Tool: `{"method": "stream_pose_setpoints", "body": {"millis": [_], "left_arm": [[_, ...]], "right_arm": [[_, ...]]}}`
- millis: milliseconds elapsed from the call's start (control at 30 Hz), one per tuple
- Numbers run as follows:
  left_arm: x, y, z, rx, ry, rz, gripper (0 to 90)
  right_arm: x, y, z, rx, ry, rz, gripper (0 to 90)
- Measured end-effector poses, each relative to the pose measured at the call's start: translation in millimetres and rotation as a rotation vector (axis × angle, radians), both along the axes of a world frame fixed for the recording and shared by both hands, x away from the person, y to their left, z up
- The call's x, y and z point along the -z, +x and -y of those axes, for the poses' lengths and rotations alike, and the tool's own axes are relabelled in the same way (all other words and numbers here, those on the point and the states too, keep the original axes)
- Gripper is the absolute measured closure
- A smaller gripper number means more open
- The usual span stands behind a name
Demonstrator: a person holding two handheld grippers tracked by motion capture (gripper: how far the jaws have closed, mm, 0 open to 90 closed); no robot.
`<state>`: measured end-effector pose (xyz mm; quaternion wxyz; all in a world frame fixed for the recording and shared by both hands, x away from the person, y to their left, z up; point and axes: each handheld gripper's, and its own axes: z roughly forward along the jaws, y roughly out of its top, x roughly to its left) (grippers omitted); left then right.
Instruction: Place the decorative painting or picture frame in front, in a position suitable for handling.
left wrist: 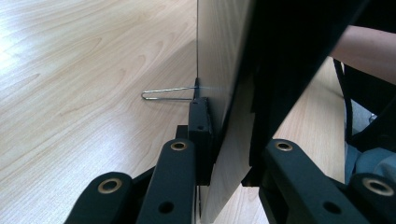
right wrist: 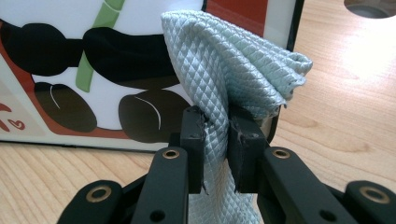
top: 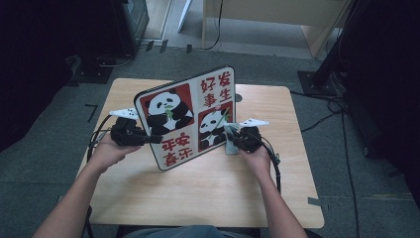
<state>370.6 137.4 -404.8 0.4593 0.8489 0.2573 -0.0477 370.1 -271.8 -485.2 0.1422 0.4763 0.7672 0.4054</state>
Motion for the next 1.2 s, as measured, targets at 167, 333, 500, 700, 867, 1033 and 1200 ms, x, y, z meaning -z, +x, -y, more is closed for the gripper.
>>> {"method": "stream_pose_setpoints", "body": {"millis": [167,333,500,700,867,1033,1200], "left_arm": [[0.0,-0.1,0.2,-0.003,0.001,0.000,80.4],[-0.4,-0.5,0.6,-0.011,0.005,0.000,80.3],[-0.1,-0.7,0.5,-0.010,0.002,-0.004,80.3],[0.0,-1.0,0.6,-0.014,0.000,-0.009,80.3],[-0.1,-1.6,0.7,-0.015,0.001,-0.008,80.3],[0.1,-1.1,0.5,-0.014,-0.001,-0.009,80.2],[0.5,-0.9,0.4,-0.014,-0.005,-0.012,80.2]], "right_arm": [[-3.2,0.9,1.2,0.000,0.002,-0.025,78.1],[-12.7,0.1,6.0,0.011,0.015,-0.007,78.1],[-30.6,-0.5,9.8,0.023,0.034,0.037,78.2],[-59.2,-0.1,7.5,0.013,0.070,0.086,78.3],[-83.2,0.6,0.4,-0.009,0.097,0.114,78.2],[-110.4,3.7,-9.1,-0.044,0.065,0.144,78.2],[-134.6,7.0,-15.7,-0.061,0.048,0.171,78.2]]}}
